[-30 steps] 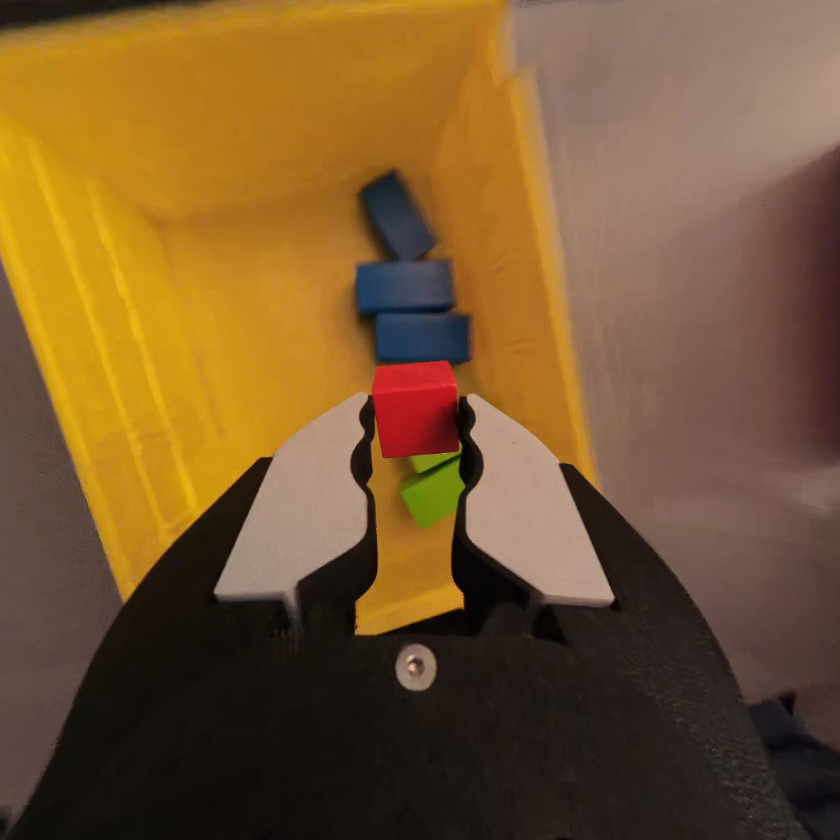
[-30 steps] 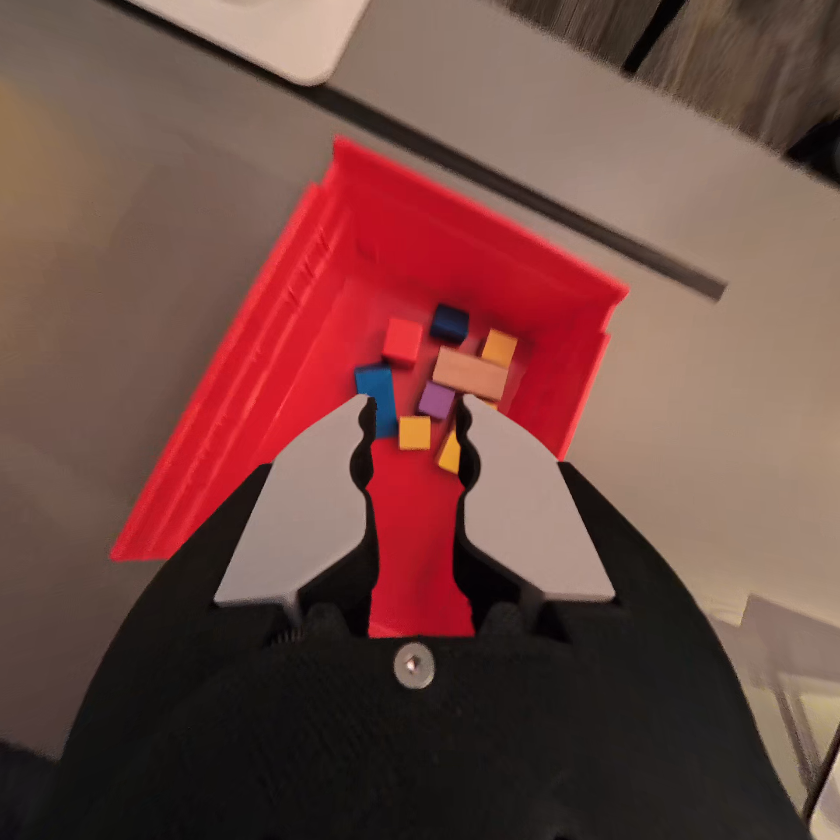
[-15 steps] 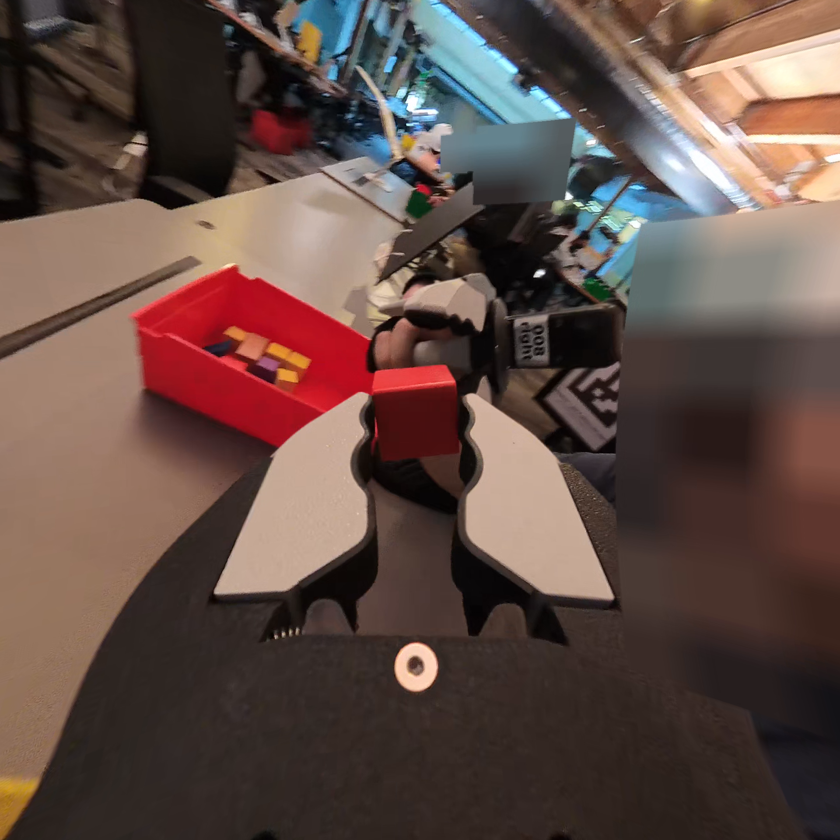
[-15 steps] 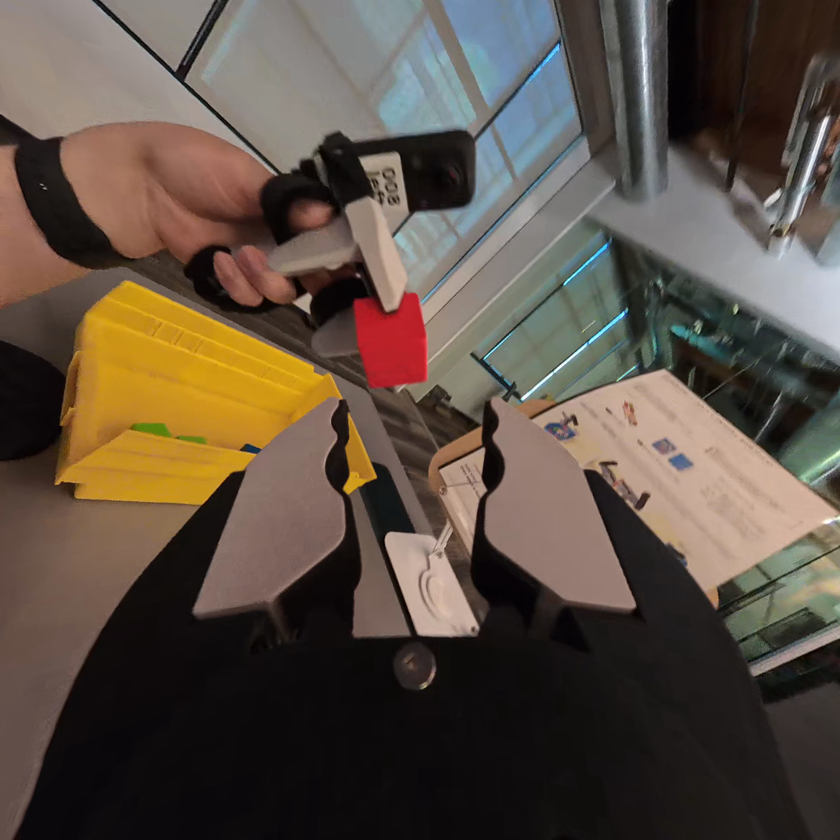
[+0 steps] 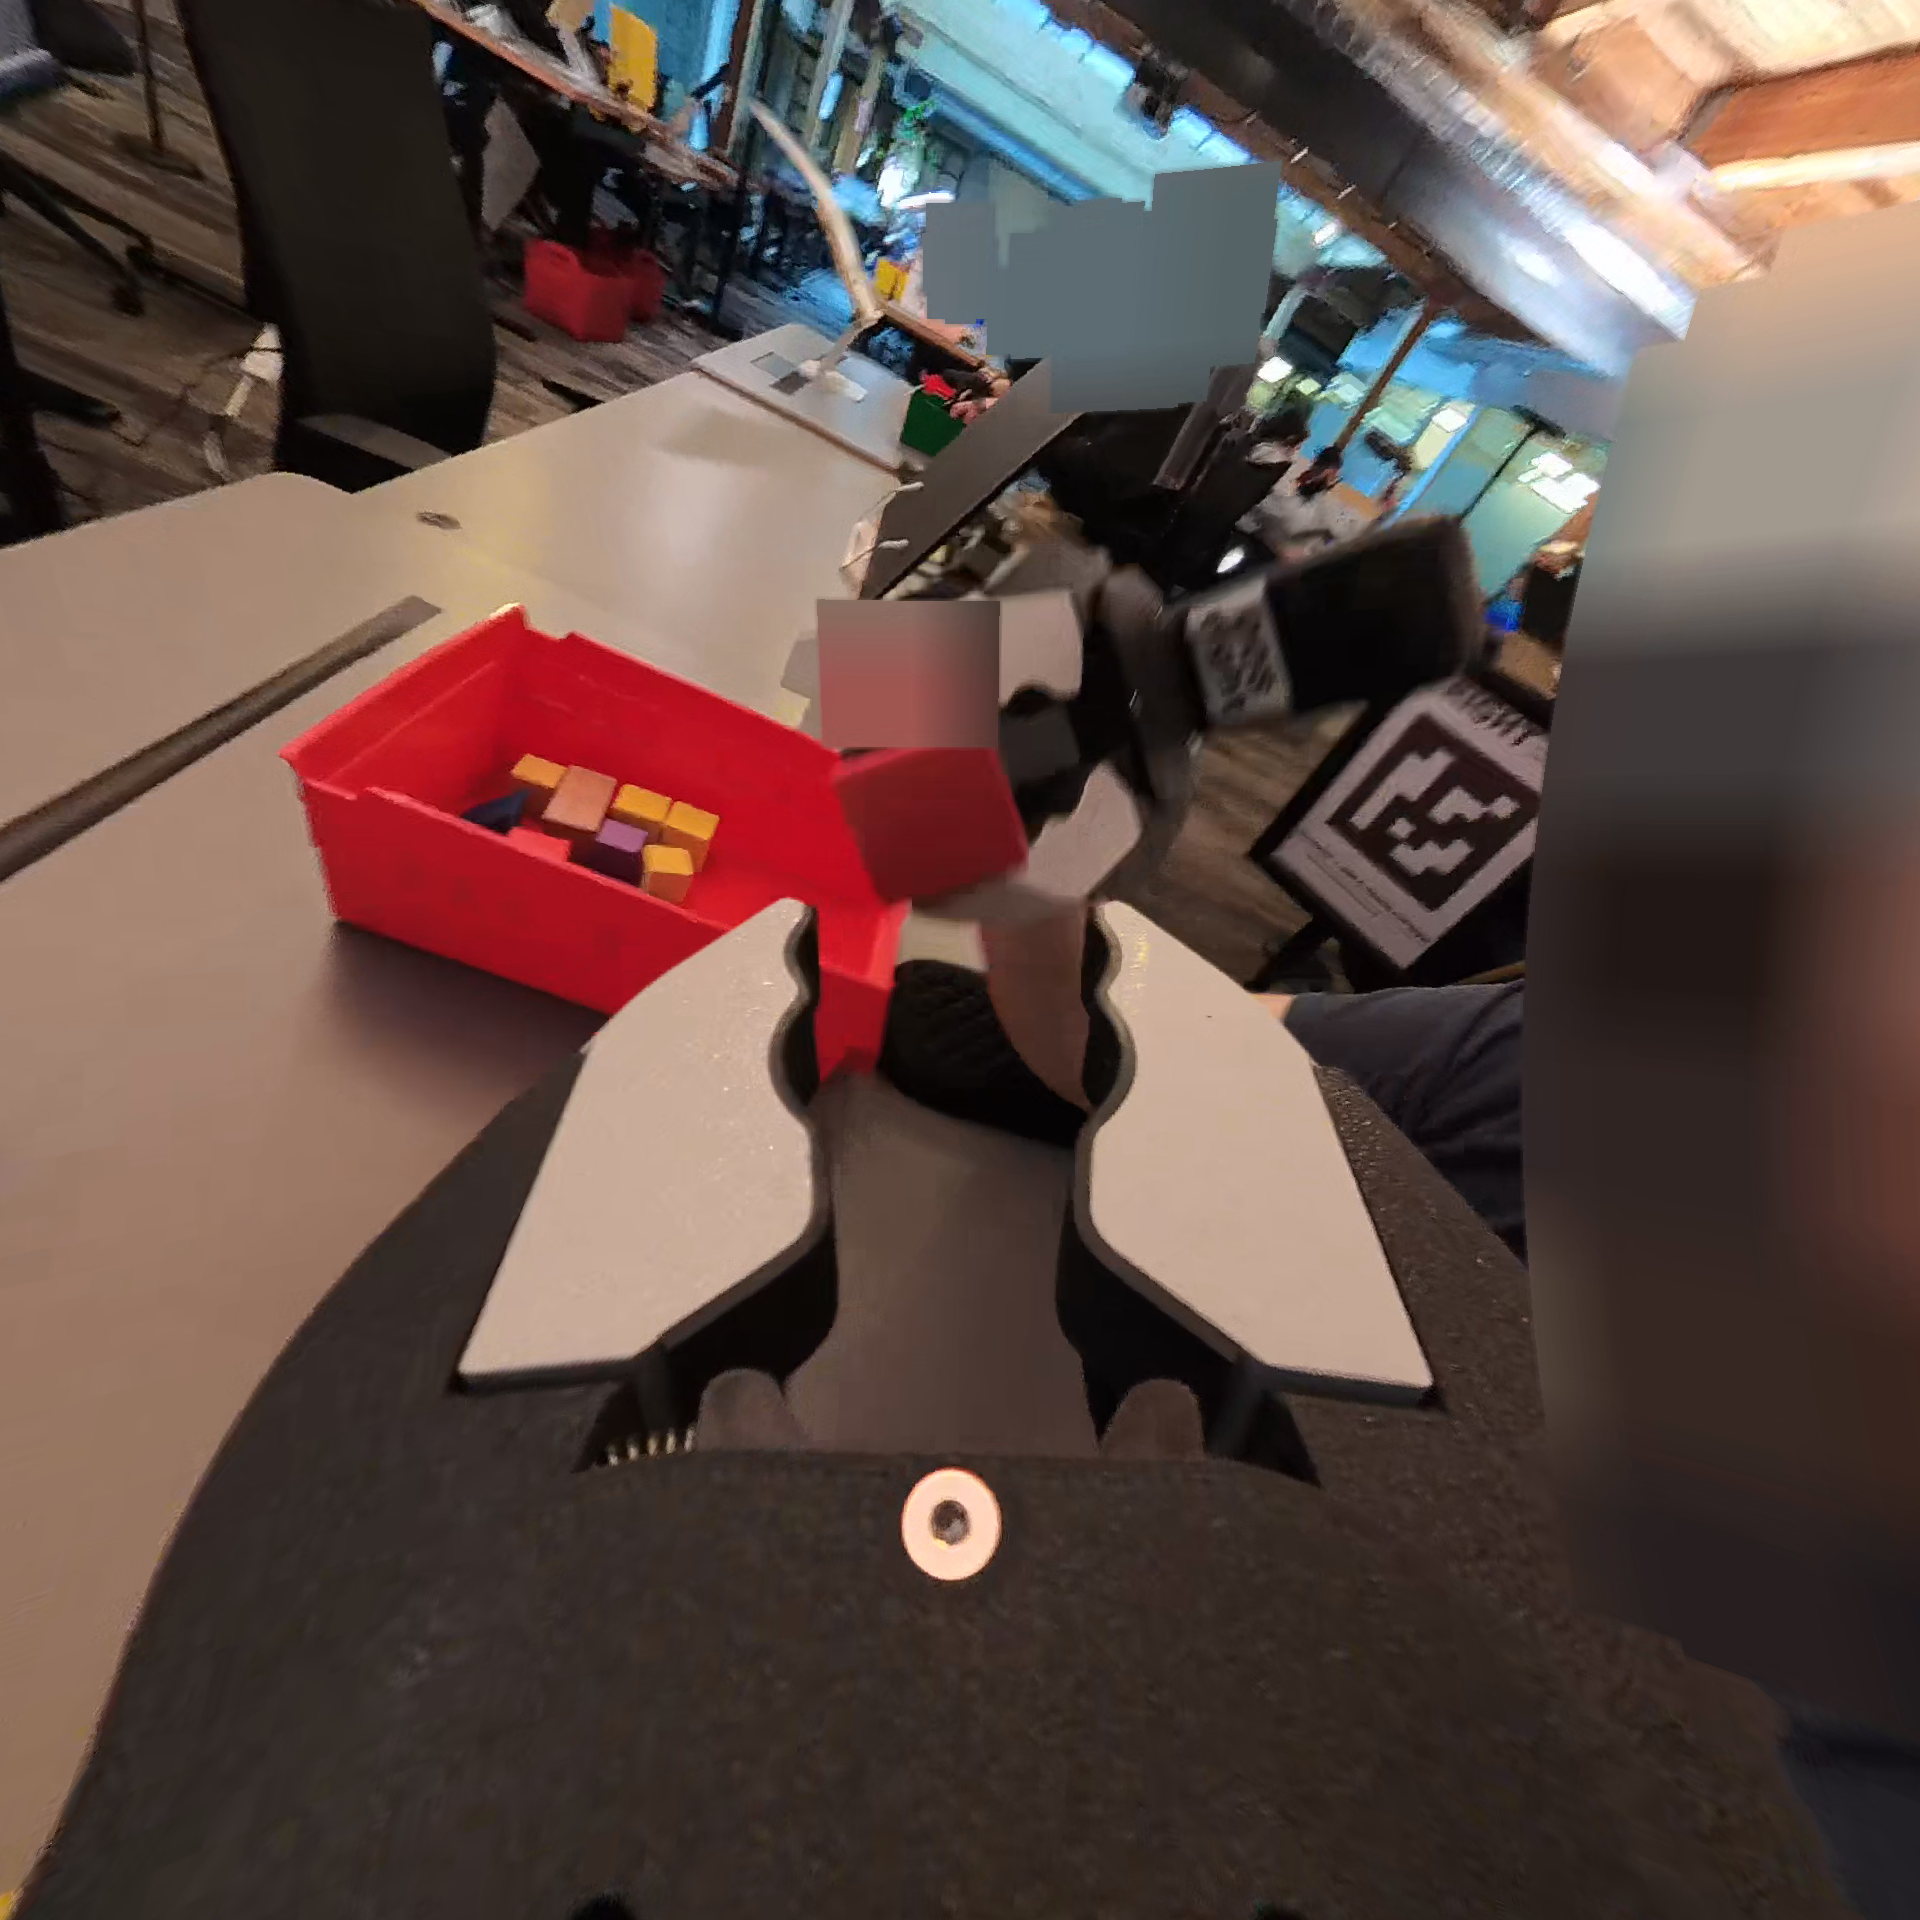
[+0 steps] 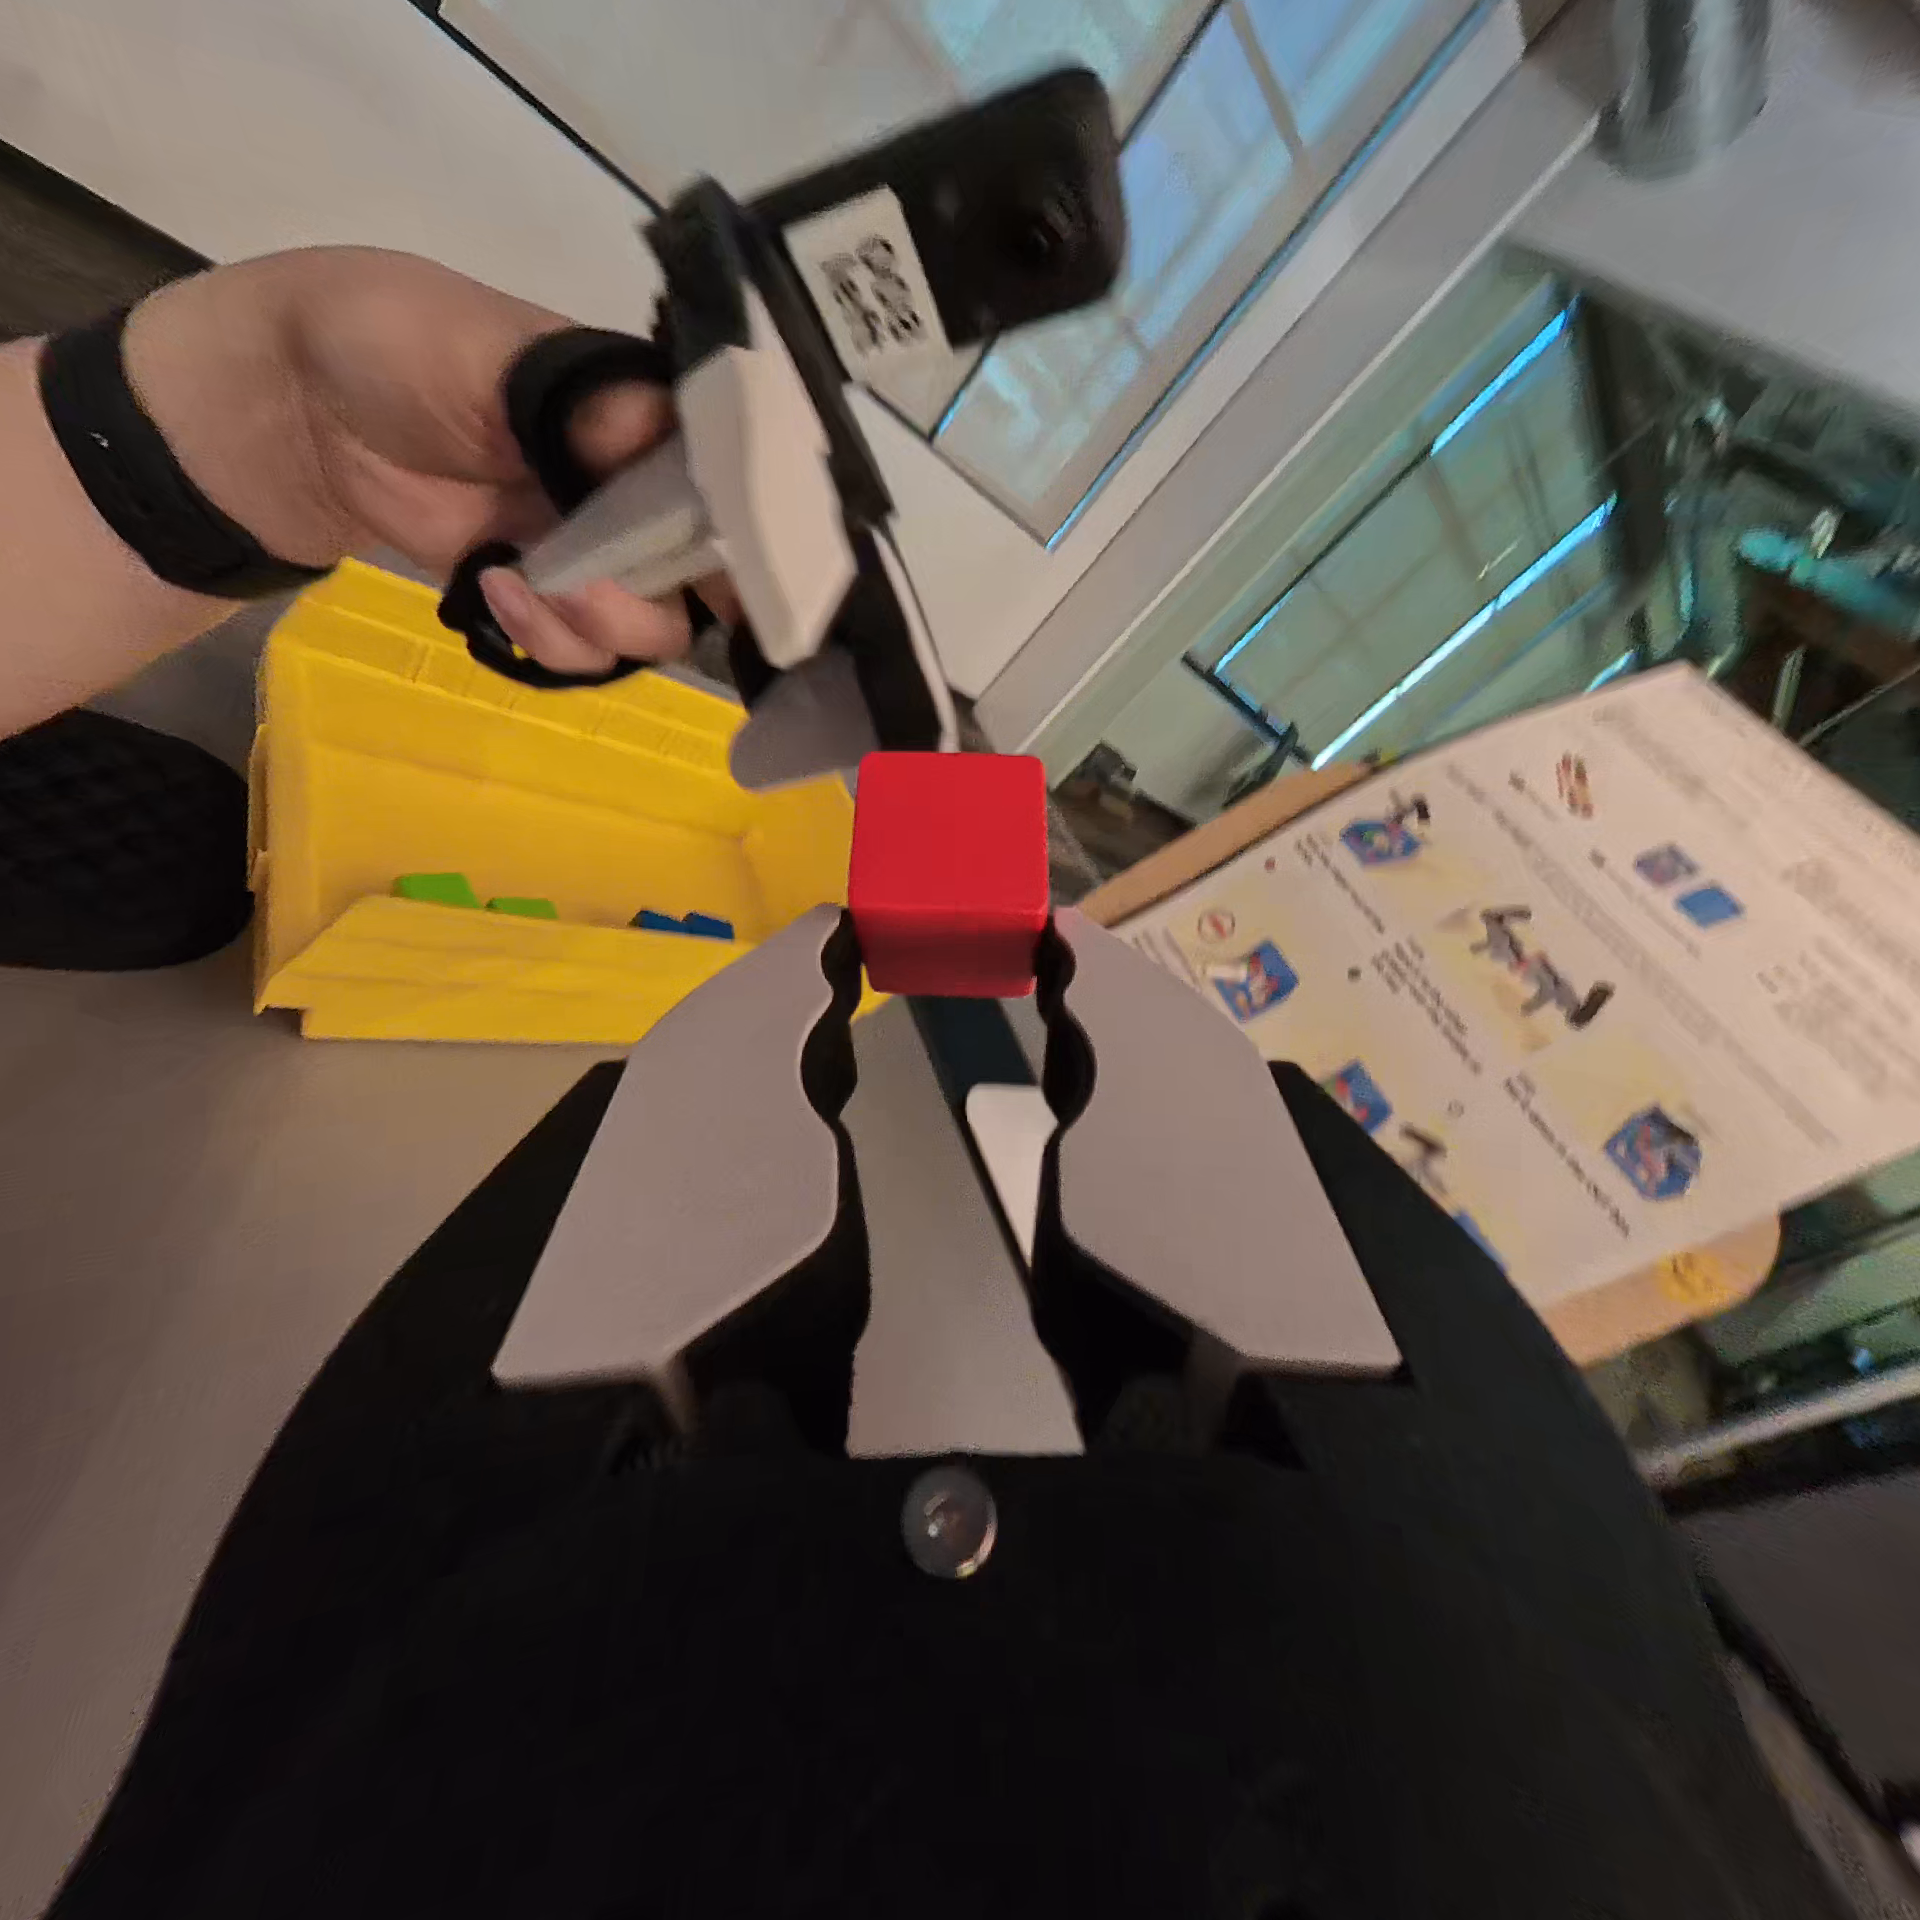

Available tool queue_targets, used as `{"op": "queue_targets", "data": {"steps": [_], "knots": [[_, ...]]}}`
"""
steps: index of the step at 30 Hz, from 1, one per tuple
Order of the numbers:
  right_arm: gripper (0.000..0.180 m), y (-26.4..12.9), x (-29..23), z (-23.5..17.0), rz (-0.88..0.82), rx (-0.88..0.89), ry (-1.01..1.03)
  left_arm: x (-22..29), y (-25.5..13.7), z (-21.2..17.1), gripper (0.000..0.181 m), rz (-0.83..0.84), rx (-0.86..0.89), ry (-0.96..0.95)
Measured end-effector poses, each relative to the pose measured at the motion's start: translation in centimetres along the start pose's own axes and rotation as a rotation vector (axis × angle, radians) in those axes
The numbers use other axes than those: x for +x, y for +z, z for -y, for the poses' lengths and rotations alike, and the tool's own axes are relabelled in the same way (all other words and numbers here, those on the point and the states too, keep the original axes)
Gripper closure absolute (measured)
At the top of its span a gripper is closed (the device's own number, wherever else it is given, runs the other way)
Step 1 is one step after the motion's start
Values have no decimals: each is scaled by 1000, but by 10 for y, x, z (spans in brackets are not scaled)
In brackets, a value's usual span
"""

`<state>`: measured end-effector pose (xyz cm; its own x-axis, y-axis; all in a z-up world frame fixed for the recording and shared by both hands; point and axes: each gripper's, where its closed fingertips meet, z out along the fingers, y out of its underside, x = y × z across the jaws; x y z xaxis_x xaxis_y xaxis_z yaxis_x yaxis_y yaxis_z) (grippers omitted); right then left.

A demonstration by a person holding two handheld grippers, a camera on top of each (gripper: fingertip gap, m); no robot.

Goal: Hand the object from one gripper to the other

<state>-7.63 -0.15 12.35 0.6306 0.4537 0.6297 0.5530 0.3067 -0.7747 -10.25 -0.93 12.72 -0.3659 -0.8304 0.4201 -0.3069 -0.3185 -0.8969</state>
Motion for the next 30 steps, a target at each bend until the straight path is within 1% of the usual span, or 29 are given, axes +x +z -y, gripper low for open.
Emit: {"op": "queue_targets", "data": {"steps": [2,3,4,6,9,11,12,15,17,20,24,30], "knots": [[147,-20,19,-21,4,-137,85,-6,-8,-2,133,66,-21,37],[147,-35,27,-41,19,-261,149,-6,-13,0,134,86,-17,48],[147,-56,31,-69,34,-432,248,-6,-18,2,136,100,-6,57],[146,-107,34,-132,5,-754,475,-4,-27,7,140,103,26,62],[147,-180,10,-218,12,-1182,792,-13,-35,6,142,154,24,39],[146,-214,-9,-261,22,-1412,954,-19,-38,3,142,183,4,30],[146,-225,-16,-276,26,-1501,1001,-20,-39,3,143,187,0,28],[146,-231,-37,-303,74,-1629,1128,-17,-39,3,144,176,-1,25],[146,-237,-42,-319,62,-1723,1123,-17,-40,3,144,179,-3,26],[146,-239,-44,-332,43,-1784,1118,-13,-39,0,144,158,-22,44],[146,-245,-36,-341,-11,-1839,1049,-10,-37,-1,144,157,-32,53],[146,-244,-34,-345,-14,-1829,1041,-8,-39,-1,144,159,-35,54]]}}
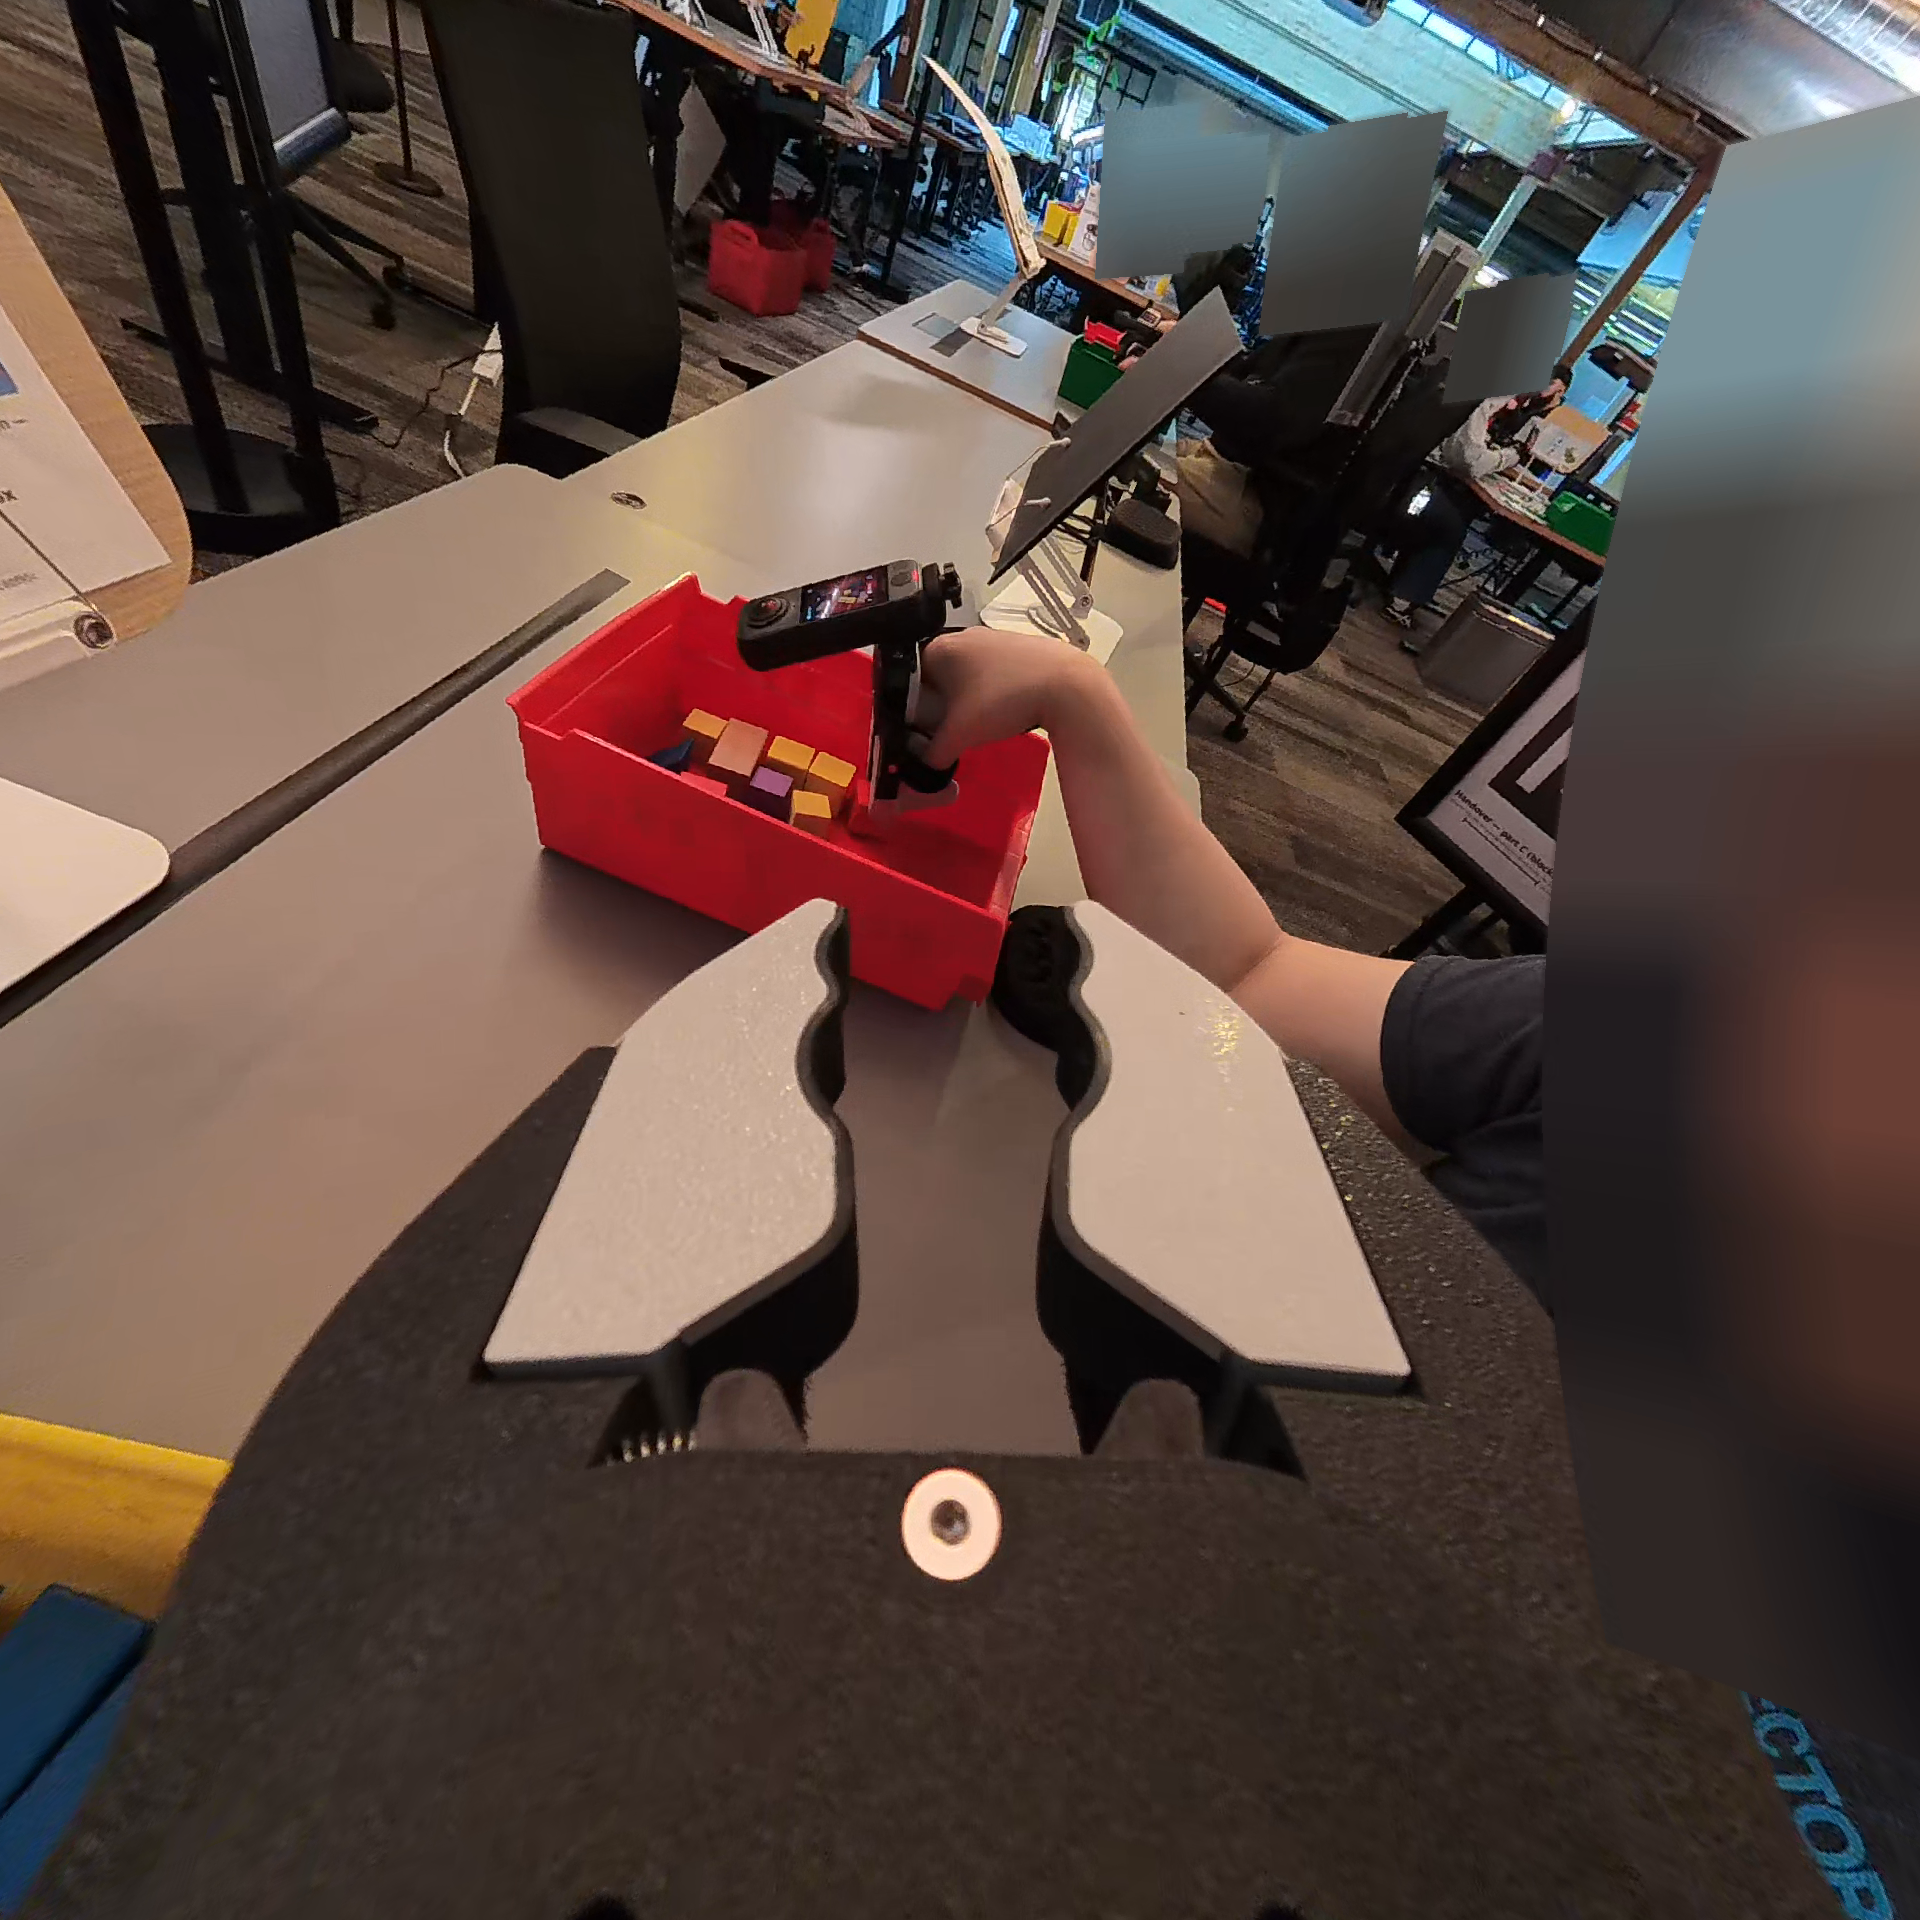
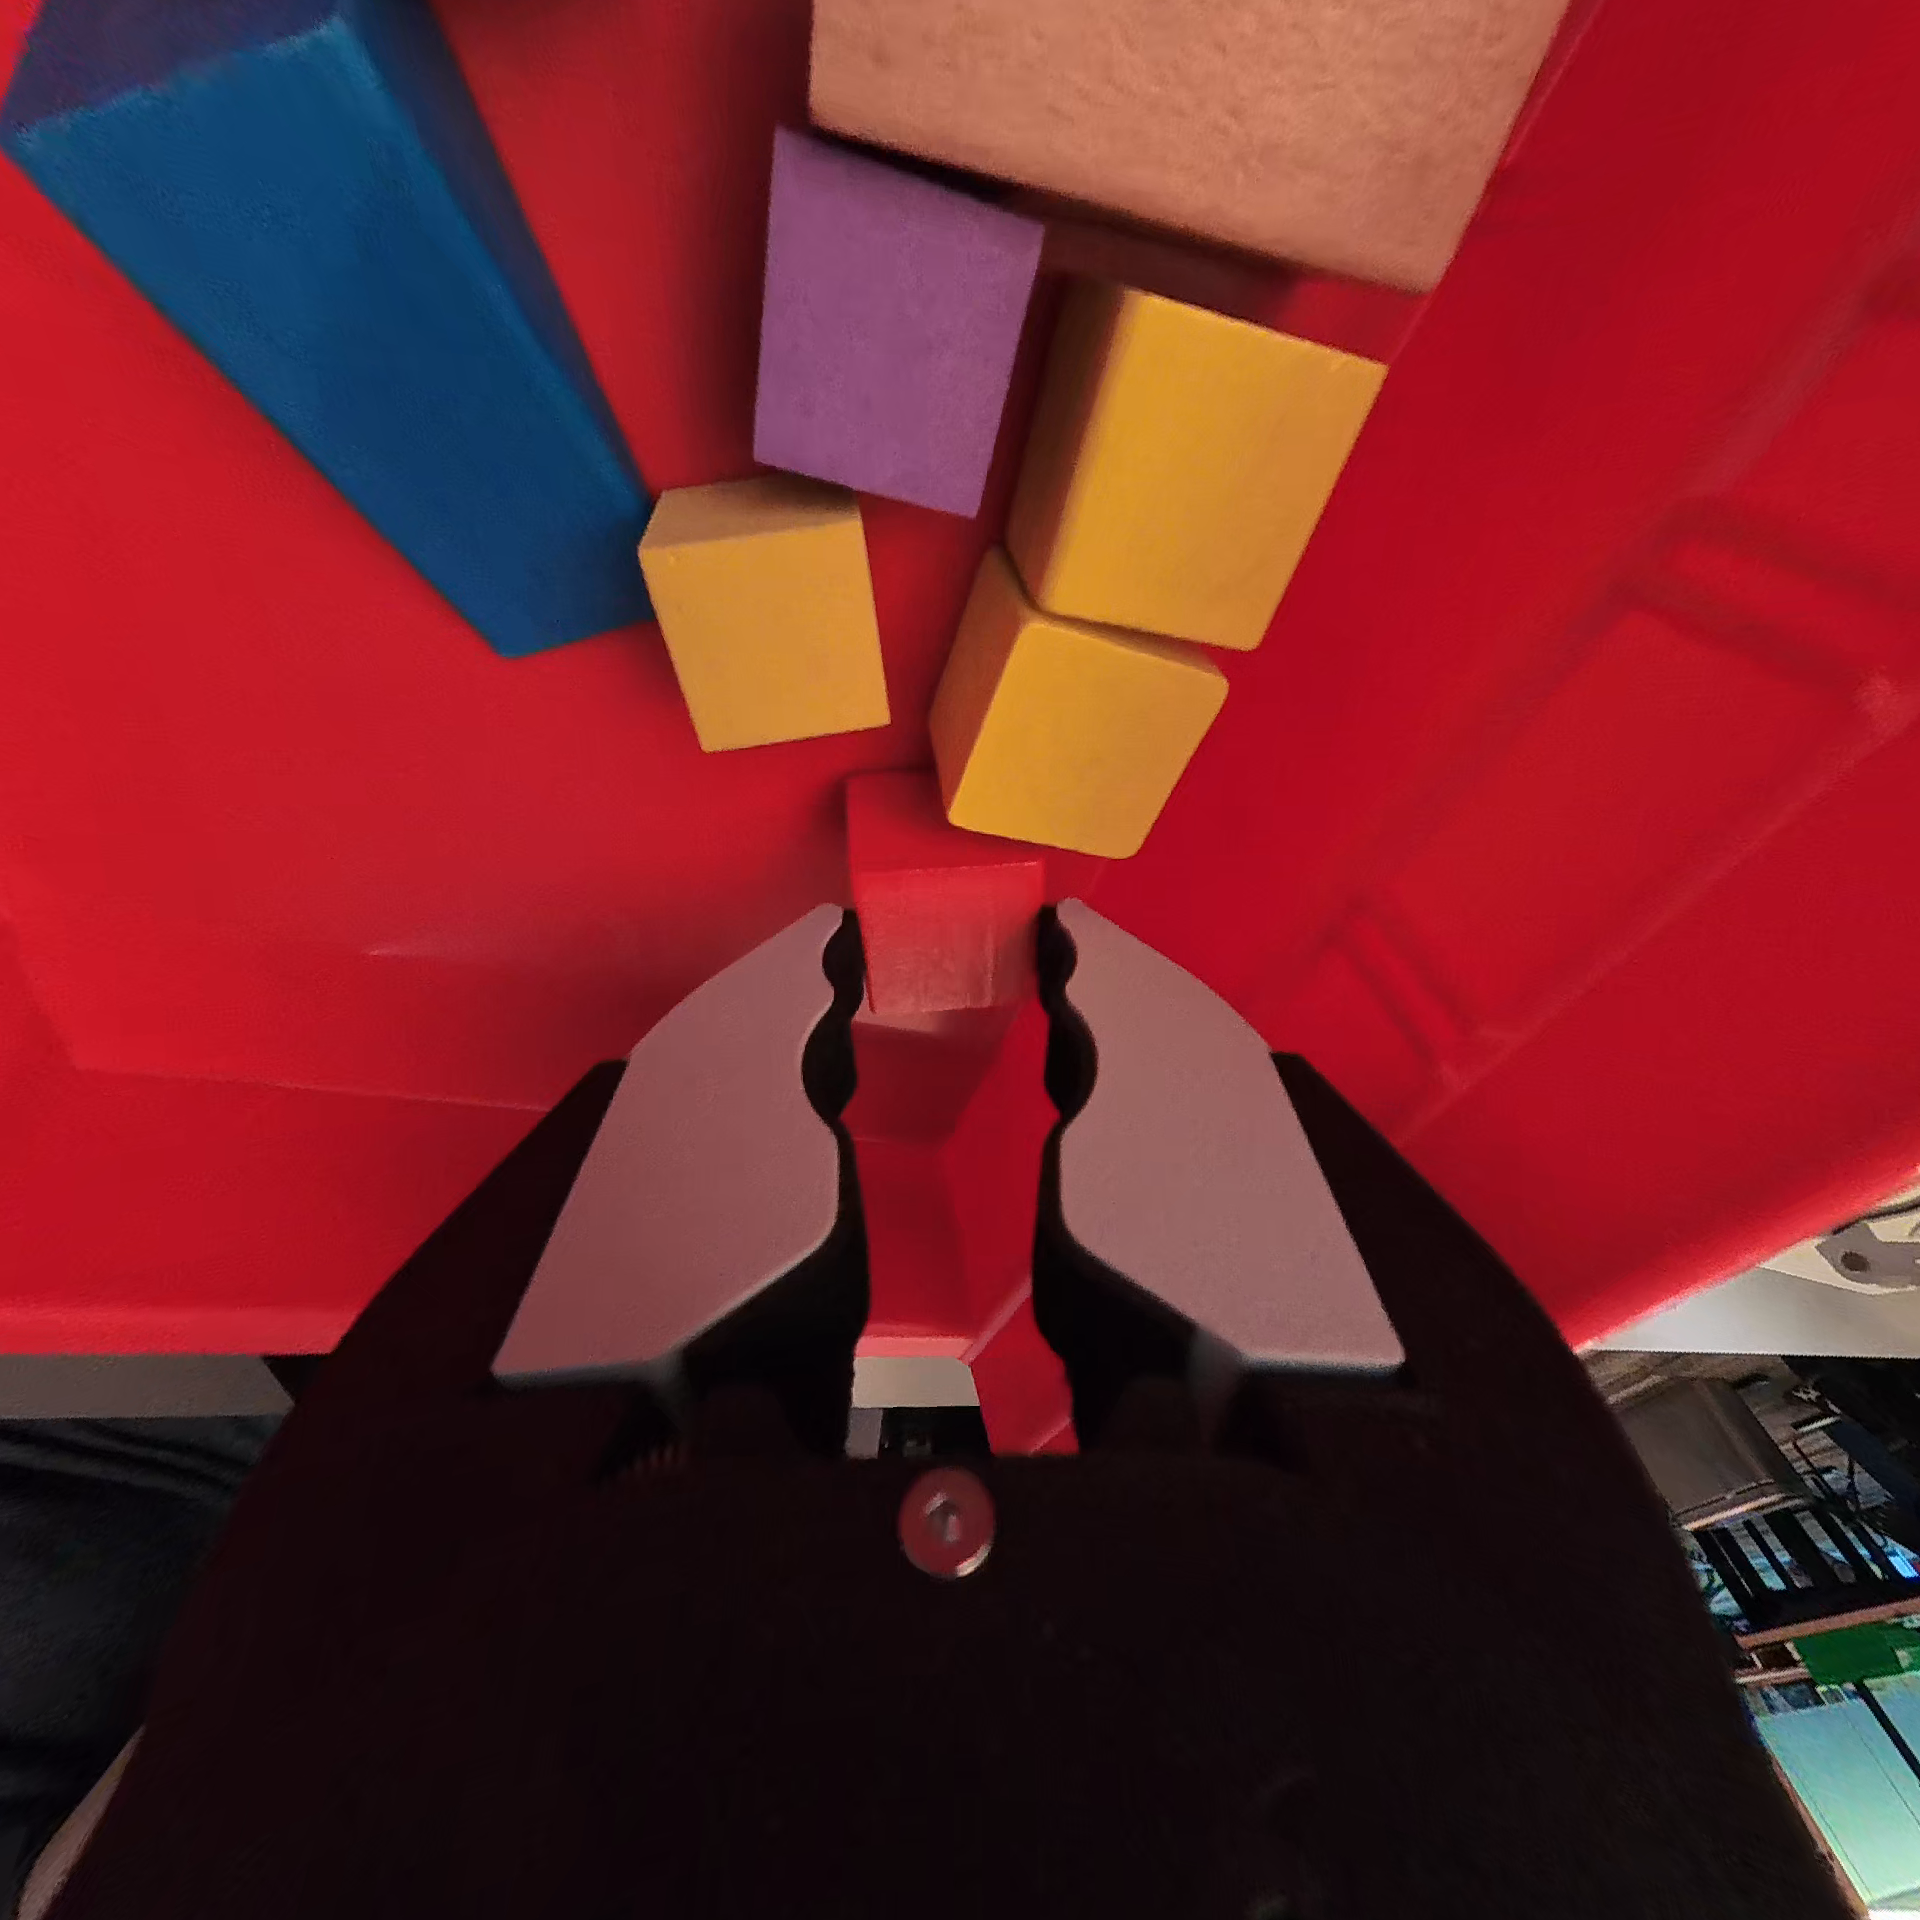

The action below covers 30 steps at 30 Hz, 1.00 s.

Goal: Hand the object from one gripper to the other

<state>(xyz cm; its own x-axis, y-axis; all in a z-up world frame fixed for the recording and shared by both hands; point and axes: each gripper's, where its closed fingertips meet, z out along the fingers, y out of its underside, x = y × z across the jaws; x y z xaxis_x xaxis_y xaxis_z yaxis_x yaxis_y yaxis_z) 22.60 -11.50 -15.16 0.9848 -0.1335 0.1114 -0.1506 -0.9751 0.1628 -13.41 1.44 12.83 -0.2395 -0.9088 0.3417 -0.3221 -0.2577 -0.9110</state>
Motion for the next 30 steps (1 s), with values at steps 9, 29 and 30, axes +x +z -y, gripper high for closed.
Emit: {"op": "queue_targets", "data": {"steps": [9,29,30], "knots": [[141,-10,-2,3,2,53,19,-2,-8,-10,142,47,-61,31],[138,-92,-30,12,-39,385,-155,-153,-93,-200,147,658,-1007,59],[138,-91,-29,11,-33,381,-152,-157,-93,-209,152,640,-1050,82]]}}
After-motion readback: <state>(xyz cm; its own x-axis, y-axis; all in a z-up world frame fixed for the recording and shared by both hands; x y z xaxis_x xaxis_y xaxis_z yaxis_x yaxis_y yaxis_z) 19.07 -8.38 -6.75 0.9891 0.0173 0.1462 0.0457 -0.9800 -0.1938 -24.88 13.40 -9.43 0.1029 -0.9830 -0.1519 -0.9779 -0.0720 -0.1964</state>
